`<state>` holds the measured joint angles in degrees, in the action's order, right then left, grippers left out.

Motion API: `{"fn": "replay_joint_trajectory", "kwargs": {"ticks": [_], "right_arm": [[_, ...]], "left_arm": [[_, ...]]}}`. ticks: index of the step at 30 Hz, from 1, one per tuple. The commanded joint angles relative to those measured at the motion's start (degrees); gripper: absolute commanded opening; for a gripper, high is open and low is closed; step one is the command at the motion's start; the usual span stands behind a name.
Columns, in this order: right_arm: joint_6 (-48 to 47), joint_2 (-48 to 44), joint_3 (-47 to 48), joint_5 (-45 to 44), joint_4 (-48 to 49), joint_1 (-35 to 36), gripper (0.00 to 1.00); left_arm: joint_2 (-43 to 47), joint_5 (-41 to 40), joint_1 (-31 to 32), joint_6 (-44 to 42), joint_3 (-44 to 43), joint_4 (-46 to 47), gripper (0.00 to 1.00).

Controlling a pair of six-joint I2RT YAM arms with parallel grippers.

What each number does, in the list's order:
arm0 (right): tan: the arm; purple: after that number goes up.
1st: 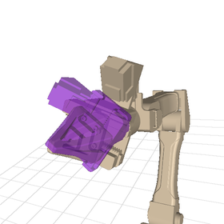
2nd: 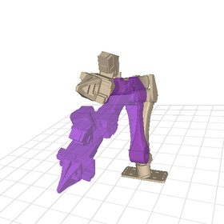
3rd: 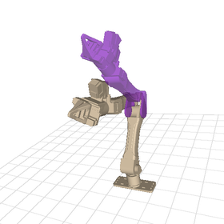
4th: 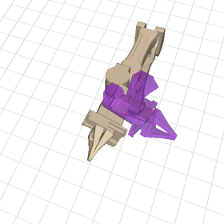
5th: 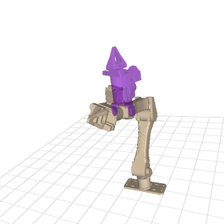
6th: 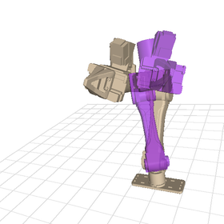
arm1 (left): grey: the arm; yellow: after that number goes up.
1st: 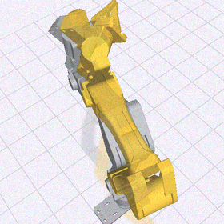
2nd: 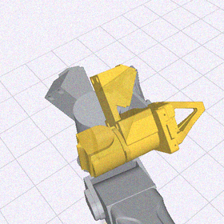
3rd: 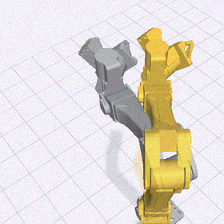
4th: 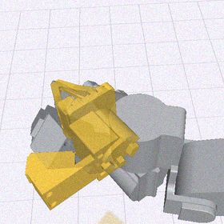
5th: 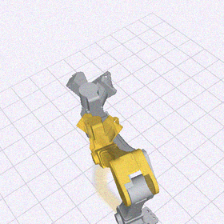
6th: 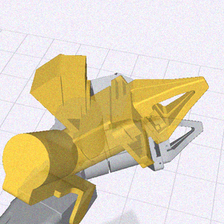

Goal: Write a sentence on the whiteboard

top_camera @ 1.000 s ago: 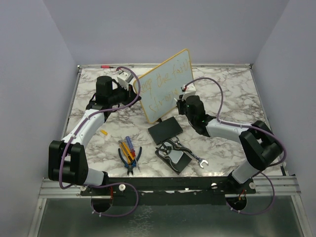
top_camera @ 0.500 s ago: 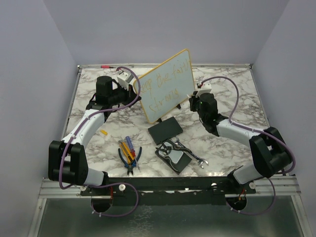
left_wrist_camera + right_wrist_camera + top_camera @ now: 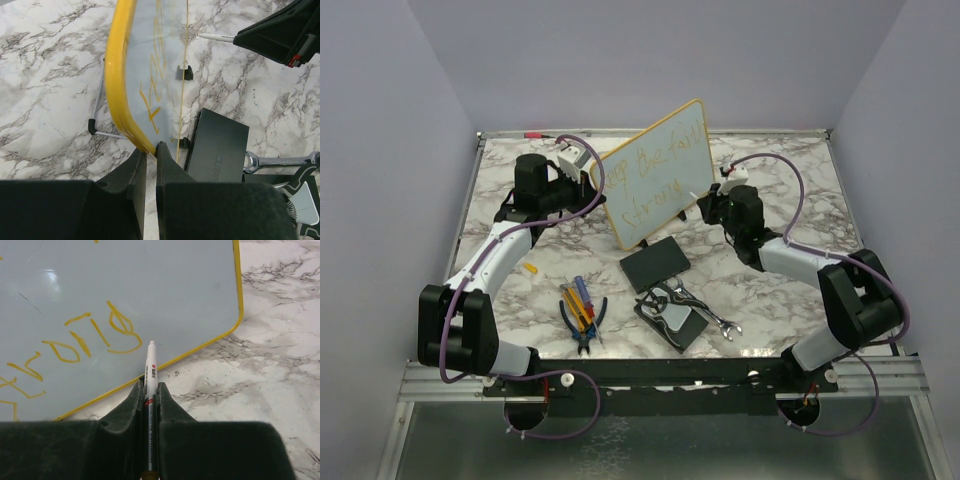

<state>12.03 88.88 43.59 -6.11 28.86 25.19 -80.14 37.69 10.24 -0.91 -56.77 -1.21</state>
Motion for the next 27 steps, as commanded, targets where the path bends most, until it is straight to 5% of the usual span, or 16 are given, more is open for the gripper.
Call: {"fn": "replay_joint_trajectory", "kwargs": {"ticks": [1, 27], "right_arm": [[0.8, 1.6, 1.9, 2.8, 2.6, -0.7, 0.01], [0.7, 7.2, 5.3, 4.3, 4.7, -1.8, 0.01]], "left_arm": [[-1.3, 0.4, 1.3, -2.5, 2.1, -5.9, 0.0], [-1.6, 0.8, 1.3, -2.8, 2.2, -5.9, 0.0]]}}
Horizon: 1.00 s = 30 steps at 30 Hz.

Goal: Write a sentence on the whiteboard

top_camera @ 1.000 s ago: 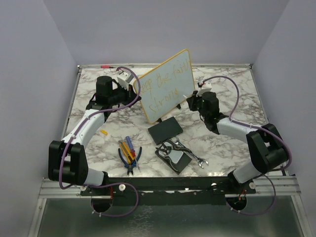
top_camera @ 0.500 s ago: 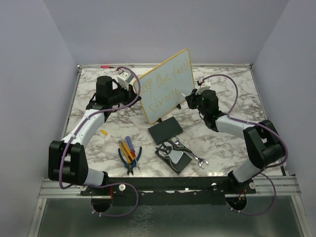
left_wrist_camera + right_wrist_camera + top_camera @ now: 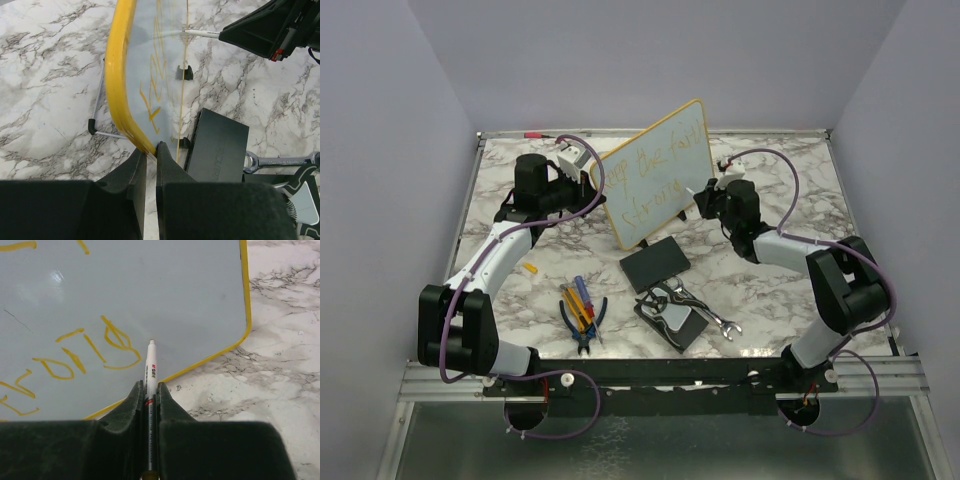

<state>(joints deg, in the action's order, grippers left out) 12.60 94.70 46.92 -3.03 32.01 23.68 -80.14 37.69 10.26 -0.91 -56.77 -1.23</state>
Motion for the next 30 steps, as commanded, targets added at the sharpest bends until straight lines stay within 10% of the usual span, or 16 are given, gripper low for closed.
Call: {"fn": "replay_joint_trajectory", "kwargs": {"ticks": [1, 18, 30], "right_arm": [[0.1, 1.5, 2.0, 1.2, 1.6, -0.3, 0.01], [-0.3, 0.7, 1.1, 0.9, 2.2, -0.3, 0.01], [0.4, -20.0, -6.5, -13.1, -13.6, -0.4, 0.01]], "left_arm": [[-1.7, 0.8, 1.3, -2.8, 2.2, -5.9, 0.0], [-1.7, 0.5, 1.3, -2.5, 2.1, -5.9, 0.0], [-1.9, -1.2, 1.3, -1.4, 1.8, -5.9, 0.03]]}}
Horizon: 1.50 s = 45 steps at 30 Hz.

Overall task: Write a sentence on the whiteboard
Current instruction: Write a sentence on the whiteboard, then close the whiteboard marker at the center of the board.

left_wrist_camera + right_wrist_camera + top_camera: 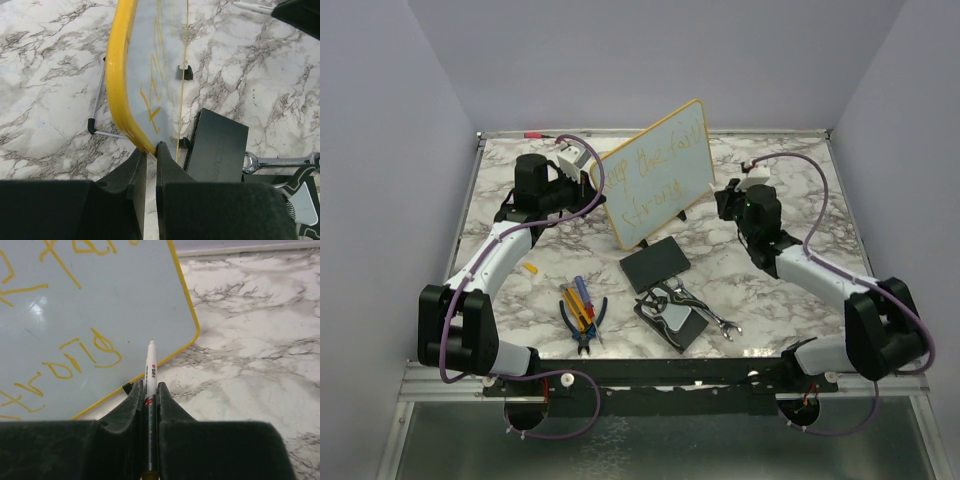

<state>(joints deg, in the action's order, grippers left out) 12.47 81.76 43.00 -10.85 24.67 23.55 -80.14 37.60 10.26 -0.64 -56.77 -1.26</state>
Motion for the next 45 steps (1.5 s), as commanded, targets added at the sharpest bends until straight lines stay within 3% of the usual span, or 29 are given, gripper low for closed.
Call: {"fn": "replay_joint_trajectory", "kwargs": {"ticks": [1, 13, 20, 27, 32, 37, 45], "right_arm": [[0.6, -9.0, -3.3, -5.1, -7.2, -0.2, 0.01], [1.6, -28.2, -9.4, -0.6, -17.1, -0.2, 0.01], [2.9, -35.2, -11.1, 1.3, -18.9, -0.2, 0.01], [4.3, -41.1, -10.6, -0.9, -23.8, -0.2, 0.01], [6.6, -44.8, -11.0, -2.9, -24.3, -0.2, 0.02], [7.7, -46.8, -10.5, -3.5, -26.3, -0.2, 0.04], [8.4, -50.2, -9.9, -3.3, -29.4, -0.2, 0.04]], "left_arm": [[-1.9, -1.0, 1.3, -1.6, 1.8, -5.9, 0.06], [-0.6, -1.9, 1.3, 0.0, 2.3, -5.6, 0.52], [4.0, -6.1, 1.3, 0.5, 4.2, -5.4, 0.69], [20.2, -20.8, 1.0, 6.9, 13.2, -8.1, 0.74], [28.5, -33.7, 0.8, 18.8, 15.4, -13.6, 0.81], [25.1, -43.2, -1.2, 28.7, 16.0, -19.1, 0.81], [20.1, -45.9, -7.6, 34.0, 19.8, -18.8, 0.7]]}}
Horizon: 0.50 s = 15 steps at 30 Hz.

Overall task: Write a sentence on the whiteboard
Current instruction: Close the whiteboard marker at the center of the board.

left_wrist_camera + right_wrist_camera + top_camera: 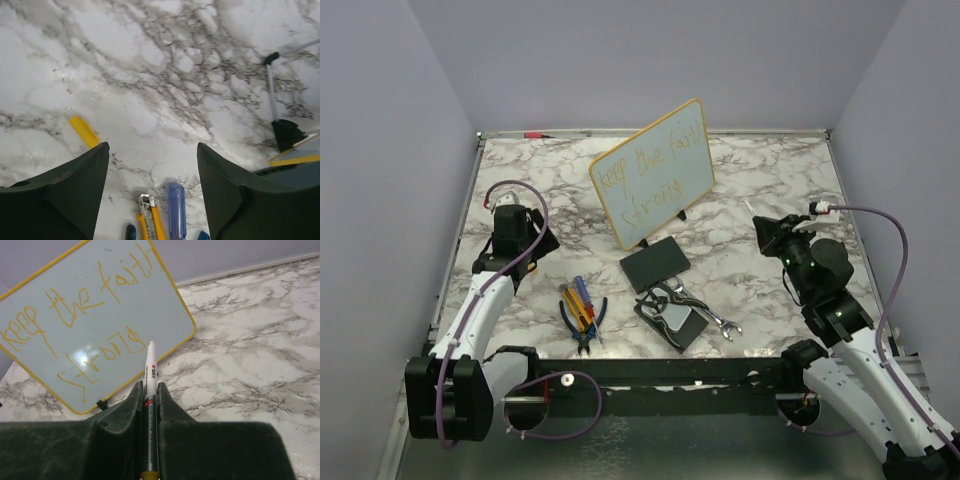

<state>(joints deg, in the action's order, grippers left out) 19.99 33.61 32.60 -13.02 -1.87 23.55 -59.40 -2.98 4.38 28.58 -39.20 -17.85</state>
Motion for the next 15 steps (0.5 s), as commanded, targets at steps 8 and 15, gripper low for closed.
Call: {"fn": "replay_joint_trajectory", "kwargs": {"ticks": [8, 15], "right_arm": [[0.7, -6.0, -1.0, -1.6, -3.0, -0.2, 0.04], [0.0, -7.3, -1.6, -1.1, -2.9, -0.2, 0.05]], "left_arm": [[-7.8, -5.8, -6.7, 0.3, 4.7, -1.7, 0.62], [-15.7, -4.4, -8.6, -1.9, 2.7, -1.4, 0.5]]}}
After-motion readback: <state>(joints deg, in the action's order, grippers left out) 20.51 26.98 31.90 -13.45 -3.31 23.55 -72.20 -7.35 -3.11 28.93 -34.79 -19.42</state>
